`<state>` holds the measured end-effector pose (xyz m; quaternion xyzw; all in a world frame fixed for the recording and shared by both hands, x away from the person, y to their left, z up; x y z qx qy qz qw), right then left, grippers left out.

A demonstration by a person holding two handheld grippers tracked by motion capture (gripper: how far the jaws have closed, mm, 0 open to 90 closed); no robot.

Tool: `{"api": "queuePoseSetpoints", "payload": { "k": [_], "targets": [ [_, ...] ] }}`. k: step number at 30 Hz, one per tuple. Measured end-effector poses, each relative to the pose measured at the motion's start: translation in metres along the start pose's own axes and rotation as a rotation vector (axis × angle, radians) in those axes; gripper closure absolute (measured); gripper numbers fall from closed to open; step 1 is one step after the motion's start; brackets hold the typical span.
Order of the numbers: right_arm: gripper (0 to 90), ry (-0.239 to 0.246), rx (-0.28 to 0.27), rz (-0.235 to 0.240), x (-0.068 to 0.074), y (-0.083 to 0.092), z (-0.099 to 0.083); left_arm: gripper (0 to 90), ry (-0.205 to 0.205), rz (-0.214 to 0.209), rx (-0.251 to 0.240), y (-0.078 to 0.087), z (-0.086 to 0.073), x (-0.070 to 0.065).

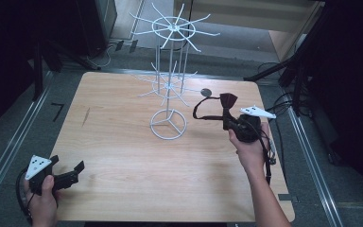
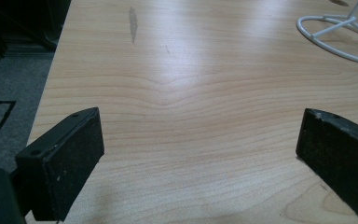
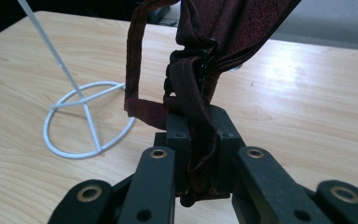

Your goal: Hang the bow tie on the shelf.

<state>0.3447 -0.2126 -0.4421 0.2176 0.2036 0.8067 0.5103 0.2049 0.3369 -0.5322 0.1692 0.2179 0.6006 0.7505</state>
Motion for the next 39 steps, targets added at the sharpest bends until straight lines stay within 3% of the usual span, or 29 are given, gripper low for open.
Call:
{"api": "queuePoseSetpoints", "payload": {
  "k": [20, 30, 39],
  "targets": [
    [82.4, 0.001, -0.102, -0.033, -0.004, 0.031, 0.031, 1.5, 0.000, 0.003, 0.000, 0.000, 0.000, 0.000],
    [82.3, -0.040, -0.131, -0.083, -0.019, 0.036, 0.061, 1.5, -0.002, 0.007, 0.003, 0.000, 0.000, -0.001],
    [82.4, -0.050, -0.185, -0.079, -0.015, 0.043, 0.088, 1.5, -0.002, 0.003, 0.002, 0.000, 0.000, -0.001]
  ]
}}
Point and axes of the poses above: each handheld gripper's, and its own axes: y roughly backward along the jaws, z roughly out of its top, x roughly to its left, the point moved 2 cm from there along -y, roughly forward along the jaws, and after that the axes turned 2 degrees about x, right-handed, at the moved point
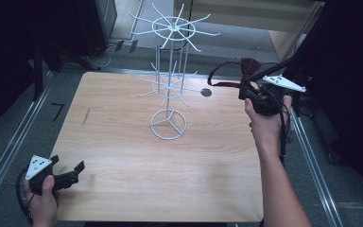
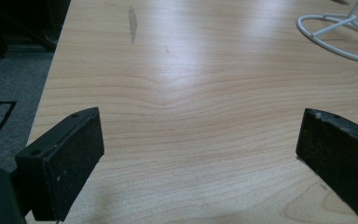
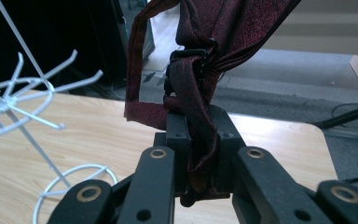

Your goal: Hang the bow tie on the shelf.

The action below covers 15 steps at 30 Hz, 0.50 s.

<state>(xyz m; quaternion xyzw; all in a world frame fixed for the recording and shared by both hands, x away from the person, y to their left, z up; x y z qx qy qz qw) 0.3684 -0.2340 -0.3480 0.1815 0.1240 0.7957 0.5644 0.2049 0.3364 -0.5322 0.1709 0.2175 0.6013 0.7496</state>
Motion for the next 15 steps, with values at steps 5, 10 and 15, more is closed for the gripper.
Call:
{"api": "queuePoseSetpoints", "payload": {
  "k": [5, 10, 15],
  "targets": [
    [82.3, 0.013, -0.016, 0.034, 0.011, 0.009, 0.006, 1.5, -0.002, -0.001, 0.004, 0.000, 0.000, 0.000],
    [82.3, 0.007, -0.019, 0.063, 0.017, 0.013, 0.005, 1.5, -0.005, 0.001, 0.005, 0.000, 0.000, 0.000],
    [82.4, 0.000, -0.028, 0.090, 0.023, 0.020, 0.004, 1.5, -0.007, 0.003, 0.004, 0.000, 0.000, 0.000]
  ]
}}
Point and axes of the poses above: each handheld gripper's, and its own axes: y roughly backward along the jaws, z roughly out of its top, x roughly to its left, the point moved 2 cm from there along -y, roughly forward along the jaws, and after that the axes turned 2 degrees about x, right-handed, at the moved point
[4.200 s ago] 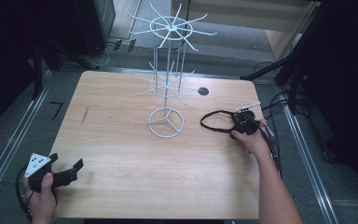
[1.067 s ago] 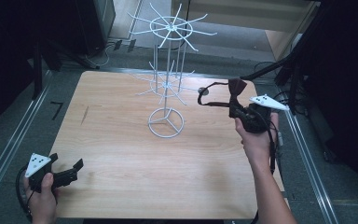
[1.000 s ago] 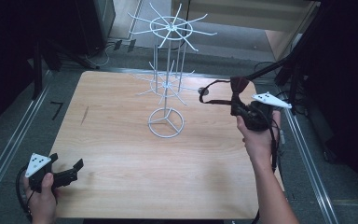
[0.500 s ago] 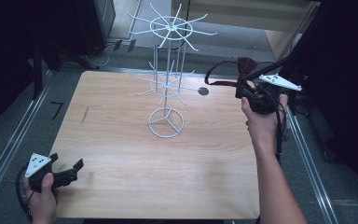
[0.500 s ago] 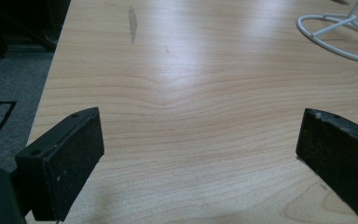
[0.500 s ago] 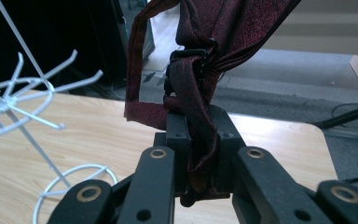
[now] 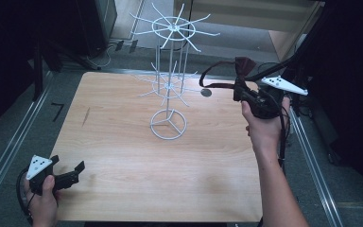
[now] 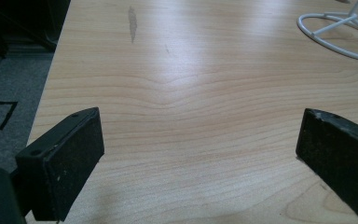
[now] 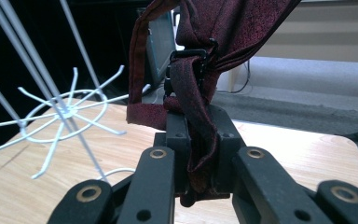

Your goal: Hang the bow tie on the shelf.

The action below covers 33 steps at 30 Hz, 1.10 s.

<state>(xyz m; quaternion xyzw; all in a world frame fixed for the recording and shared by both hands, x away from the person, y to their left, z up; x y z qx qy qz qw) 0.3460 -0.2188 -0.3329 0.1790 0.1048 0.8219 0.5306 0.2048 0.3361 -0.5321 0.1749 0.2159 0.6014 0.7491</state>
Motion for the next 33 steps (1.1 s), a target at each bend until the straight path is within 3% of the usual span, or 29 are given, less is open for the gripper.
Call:
{"api": "queuePoseSetpoints", "payload": {
  "k": [5, 11, 20, 33],
  "targets": [
    [82.3, 0.001, -0.010, 0.036, 0.010, 0.007, 0.000, 1.5, 0.001, 0.000, 0.000, 0.000, 0.000, 0.000],
    [82.3, -0.036, -0.012, 0.095, 0.015, 0.009, -0.009, 1.5, 0.003, -0.002, 0.001, 0.000, 0.000, 0.000],
    [82.3, -0.061, 0.081, 0.091, 0.010, -0.018, -0.050, 1.5, 0.004, -0.003, 0.000, 0.000, 0.000, 0.000],
    [82.3, -0.069, 0.121, 0.072, 0.012, -0.048, -0.067, 1.5, 0.008, -0.006, -0.004, 0.000, 0.000, 0.001]
  ]
}}
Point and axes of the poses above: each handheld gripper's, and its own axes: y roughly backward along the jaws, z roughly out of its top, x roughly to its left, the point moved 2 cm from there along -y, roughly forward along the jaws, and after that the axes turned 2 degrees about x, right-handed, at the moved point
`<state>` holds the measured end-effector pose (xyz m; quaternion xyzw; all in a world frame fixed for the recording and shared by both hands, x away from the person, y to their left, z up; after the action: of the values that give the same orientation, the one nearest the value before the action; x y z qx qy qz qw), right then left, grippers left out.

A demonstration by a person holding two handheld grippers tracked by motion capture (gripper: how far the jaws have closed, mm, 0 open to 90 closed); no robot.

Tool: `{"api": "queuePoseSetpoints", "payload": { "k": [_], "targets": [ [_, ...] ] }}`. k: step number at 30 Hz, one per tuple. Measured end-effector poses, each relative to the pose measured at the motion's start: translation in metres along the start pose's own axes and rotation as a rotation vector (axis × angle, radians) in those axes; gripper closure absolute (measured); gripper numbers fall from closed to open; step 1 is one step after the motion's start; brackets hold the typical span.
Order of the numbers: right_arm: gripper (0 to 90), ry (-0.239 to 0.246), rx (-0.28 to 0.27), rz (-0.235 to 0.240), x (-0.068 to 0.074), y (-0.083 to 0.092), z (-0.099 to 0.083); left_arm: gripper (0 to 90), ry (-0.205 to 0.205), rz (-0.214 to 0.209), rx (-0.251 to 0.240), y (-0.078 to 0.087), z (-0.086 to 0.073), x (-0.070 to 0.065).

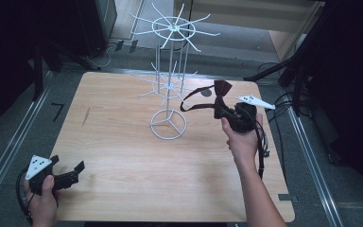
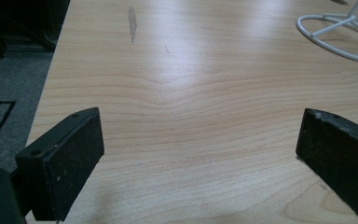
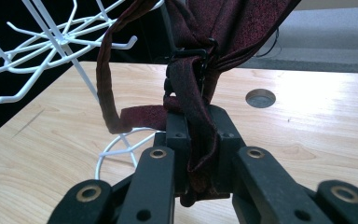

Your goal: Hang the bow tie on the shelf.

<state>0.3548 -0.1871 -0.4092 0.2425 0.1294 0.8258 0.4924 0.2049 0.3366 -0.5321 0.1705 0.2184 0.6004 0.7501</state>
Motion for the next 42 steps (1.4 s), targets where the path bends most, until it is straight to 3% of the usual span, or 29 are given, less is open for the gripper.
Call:
{"api": "queuePoseSetpoints", "payload": {
  "k": [7, 15, 17, 30, 42],
  "targets": [
    [82.2, 0.007, -0.015, -0.006, 0.002, -0.006, 0.008, 1.5, -0.001, -0.003, 0.002, 0.000, 0.000, 0.000],
    [82.1, 0.009, 0.032, -0.003, 0.005, -0.034, 0.013, 1.5, 0.000, -0.002, 0.001, 0.000, 0.000, 0.000],
    [82.1, 0.014, 0.058, -0.003, 0.009, -0.046, 0.008, 1.5, 0.000, -0.003, 0.001, 0.000, 0.000, 0.000],
    [81.9, 0.040, 0.128, -0.011, 0.023, -0.081, -0.011, 1.5, 0.001, -0.006, 0.001, 0.000, 0.000, 0.000],
    [81.2, 0.050, 0.198, -0.034, 0.027, -0.107, -0.038, 1.5, 0.001, -0.007, 0.002, 0.000, 0.000, 0.000]
  ]
}}
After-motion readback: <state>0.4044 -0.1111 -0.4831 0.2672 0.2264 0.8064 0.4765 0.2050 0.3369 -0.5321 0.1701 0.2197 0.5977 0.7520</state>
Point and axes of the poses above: each handheld gripper's, and its own axes: y roughly backward along the jaws, z roughly out of its top, x roughly to its left, the point moved 2 cm from there along -y, roughly forward along the jaws, and after that the axes turned 2 degrees about x, right-handed, at the moved point
